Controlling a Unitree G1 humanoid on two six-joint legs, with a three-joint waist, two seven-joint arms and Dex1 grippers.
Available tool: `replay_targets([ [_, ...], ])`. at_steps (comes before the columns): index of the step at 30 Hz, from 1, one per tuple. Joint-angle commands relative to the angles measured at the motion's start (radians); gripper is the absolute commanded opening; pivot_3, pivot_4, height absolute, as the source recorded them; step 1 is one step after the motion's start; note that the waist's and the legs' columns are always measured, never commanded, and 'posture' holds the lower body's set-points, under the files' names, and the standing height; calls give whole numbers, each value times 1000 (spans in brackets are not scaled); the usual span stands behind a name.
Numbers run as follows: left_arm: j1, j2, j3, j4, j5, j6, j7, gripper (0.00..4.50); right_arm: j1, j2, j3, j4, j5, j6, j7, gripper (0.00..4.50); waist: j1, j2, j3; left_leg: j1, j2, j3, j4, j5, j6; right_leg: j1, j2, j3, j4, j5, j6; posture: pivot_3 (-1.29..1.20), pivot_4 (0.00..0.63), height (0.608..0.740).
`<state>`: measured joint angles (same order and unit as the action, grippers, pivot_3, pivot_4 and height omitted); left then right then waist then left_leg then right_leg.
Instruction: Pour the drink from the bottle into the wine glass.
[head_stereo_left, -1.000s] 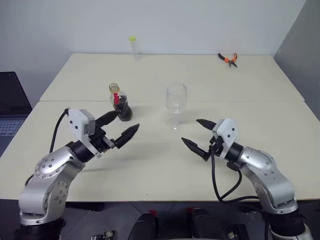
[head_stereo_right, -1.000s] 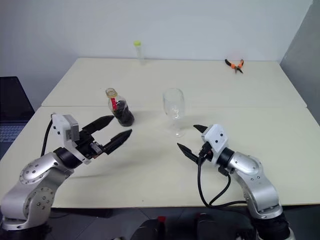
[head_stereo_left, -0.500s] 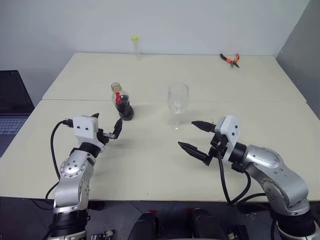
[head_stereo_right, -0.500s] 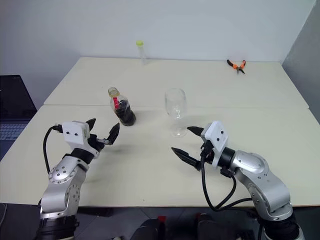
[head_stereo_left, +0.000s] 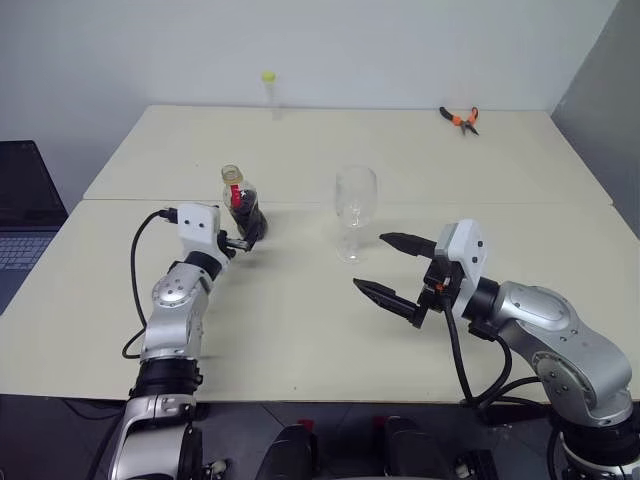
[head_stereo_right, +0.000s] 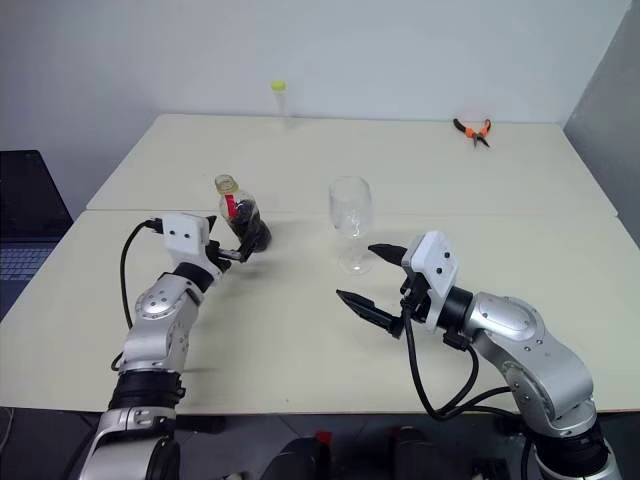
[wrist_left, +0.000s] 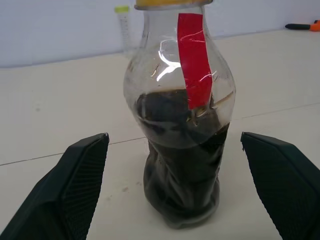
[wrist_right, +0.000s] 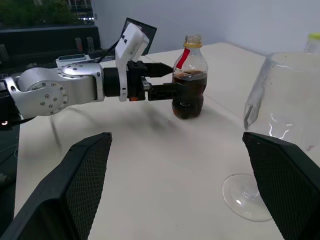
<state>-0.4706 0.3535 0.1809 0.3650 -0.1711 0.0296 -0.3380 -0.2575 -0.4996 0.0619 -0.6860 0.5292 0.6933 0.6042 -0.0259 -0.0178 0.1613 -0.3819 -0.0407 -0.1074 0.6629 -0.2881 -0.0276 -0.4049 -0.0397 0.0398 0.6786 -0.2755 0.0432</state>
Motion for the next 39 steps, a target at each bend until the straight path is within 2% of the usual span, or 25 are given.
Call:
replay_targets([
  [1, -58, -7, -6, 71, 15, -51, 3, 4500, -15, -8, -7, -40, 3, -13, -13, 4471, 0, 0, 0, 0, 0, 0, 0, 0, 0, 0, 0, 0, 0, 0, 0, 0, 150, 740],
  [9, -195, -24, -8, 309, 19, -148, -16, 4500, -35, -5, -4, -33, 8, -10, -28, 4471, -1, 0, 0, 0, 0, 0, 0, 0, -1, 0, 0, 0, 0, 0, 0, 0, 150, 740],
  [12, -257, -40, 10, 401, 0, -173, -7, 3944, -41, -2, -2, -29, 5, -9, -35, 4500, -1, -1, 0, 0, 0, 0, 0, 1, -2, -1, 0, 0, 0, 0, 0, 0, 150, 740],
  [19, -303, -52, 19, 483, -2, -229, -33, 1650, -41, 6, 2, -37, 4, -11, -59, 4500, -1, -1, 0, -1, -1, 0, 0, 1, -2, -1, 0, 0, 0, 0, 0, 0, 150, 740],
  [22, -305, -51, 23, 476, -7, -234, -44, 1103, -39, 11, 2, -41, 1, -16, -68, 4500, -2, -1, 0, -1, -1, 0, 0, 1, -2, -1, 0, 0, 0, 0, 0, 0, 150, 740],
  [28, -310, -36, -5, 398, 17, -236, -79, 882, -29, 8, -7, -48, -2, -25, -80, 4500, -2, -1, 1, -1, -1, 0, 0, 1, -3, -1, 0, -1, 0, 0, 0, 0, 150, 740],
  [32, -383, -24, -73, 365, 62, -256, -144, 866, -40, 32, -18, -38, -9, -42, -114, 4500, -1, -2, 1, -2, -1, -1, 1, 2, -3, -1, 1, -1, 0, 0, 0, 0, 150, 740],
  [39, -501, 6, -182, 432, 169, -348, -221, 772, -44, 83, 18, -15, -85, -102, -168, 4500, -3, -2, 1, -2, -2, 0, 1, 2, -3, -1, 1, 0, 0, 0, 0, 0, 150, 740],
])
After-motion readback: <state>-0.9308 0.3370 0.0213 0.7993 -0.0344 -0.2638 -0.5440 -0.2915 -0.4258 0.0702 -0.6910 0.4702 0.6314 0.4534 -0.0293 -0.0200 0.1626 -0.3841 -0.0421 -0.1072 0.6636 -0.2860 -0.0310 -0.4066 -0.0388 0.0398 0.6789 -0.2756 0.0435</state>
